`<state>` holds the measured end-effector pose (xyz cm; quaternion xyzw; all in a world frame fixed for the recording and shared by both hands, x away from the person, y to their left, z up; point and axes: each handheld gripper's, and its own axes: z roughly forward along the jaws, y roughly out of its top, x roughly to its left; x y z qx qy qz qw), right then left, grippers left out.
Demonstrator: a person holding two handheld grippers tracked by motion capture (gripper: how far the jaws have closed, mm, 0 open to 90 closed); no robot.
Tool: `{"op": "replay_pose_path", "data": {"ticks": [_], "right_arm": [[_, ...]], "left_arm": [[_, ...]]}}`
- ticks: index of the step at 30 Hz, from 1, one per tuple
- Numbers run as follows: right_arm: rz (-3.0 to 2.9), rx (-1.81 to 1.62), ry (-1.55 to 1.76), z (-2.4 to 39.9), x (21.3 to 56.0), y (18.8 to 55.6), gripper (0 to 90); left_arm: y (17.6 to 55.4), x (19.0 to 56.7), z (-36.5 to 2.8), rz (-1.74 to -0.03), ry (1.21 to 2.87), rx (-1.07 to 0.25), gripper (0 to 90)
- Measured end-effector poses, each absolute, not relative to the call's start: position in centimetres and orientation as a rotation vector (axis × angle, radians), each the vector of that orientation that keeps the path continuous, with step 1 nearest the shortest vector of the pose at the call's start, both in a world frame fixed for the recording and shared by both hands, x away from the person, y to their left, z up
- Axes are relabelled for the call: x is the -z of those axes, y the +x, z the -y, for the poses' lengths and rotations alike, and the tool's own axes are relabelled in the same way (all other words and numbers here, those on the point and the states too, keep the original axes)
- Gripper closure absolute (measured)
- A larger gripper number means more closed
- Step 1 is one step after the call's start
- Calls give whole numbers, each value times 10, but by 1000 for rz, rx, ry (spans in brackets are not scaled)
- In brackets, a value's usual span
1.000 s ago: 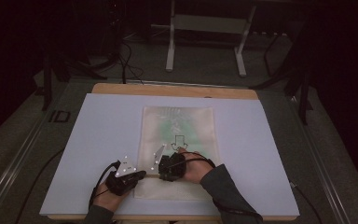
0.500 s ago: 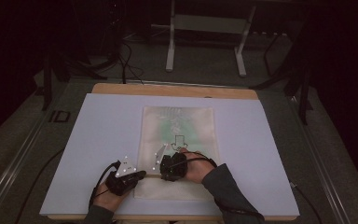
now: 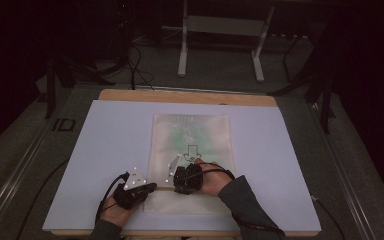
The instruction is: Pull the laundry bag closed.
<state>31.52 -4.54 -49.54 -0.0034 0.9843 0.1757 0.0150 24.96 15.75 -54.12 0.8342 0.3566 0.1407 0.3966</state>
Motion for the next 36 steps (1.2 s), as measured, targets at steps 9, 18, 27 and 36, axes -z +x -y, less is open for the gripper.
{"op": "replay_pose_path", "data": {"ticks": [9,18,27,36], "right_arm": [[-3065,-560,8,53,495,315,821],[-3068,-546,15,60,494,316,821],[-3071,-544,17,62,493,316,821],[-3071,-530,28,70,491,316,821]], "left_arm": [[249,541,-157,-903,2115,-358,883],[250,541,-157,-903,2115,-357,883],[250,541,-158,-903,2115,-357,883],[249,541,-157,-903,2115,-359,883]]}}
